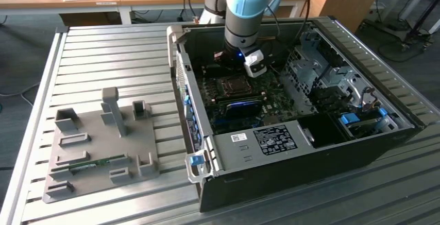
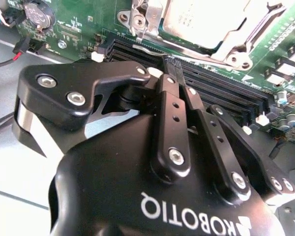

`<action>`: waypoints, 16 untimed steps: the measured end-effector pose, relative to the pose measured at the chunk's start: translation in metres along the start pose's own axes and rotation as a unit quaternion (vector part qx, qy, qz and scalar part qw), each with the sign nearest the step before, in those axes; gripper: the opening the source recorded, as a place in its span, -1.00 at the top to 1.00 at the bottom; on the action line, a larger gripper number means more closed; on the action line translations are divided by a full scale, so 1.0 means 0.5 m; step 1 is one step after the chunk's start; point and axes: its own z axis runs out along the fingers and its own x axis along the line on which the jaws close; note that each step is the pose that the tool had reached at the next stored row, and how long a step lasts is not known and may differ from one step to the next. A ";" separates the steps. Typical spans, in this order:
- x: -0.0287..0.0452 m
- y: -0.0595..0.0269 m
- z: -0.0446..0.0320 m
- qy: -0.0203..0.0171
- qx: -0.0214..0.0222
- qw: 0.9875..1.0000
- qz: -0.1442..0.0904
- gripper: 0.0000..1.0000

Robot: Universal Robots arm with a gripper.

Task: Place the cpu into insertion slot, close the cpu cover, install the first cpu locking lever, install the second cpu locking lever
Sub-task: 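Install the first cpu locking lever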

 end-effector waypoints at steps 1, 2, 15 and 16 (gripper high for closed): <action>0.000 0.000 0.000 0.000 0.000 1.000 0.000 0.79; 0.001 0.001 0.001 0.000 0.000 1.000 0.000 0.79; 0.002 0.000 0.005 -0.001 0.001 1.000 0.000 0.79; 0.002 0.000 0.005 -0.001 0.001 1.000 0.000 0.79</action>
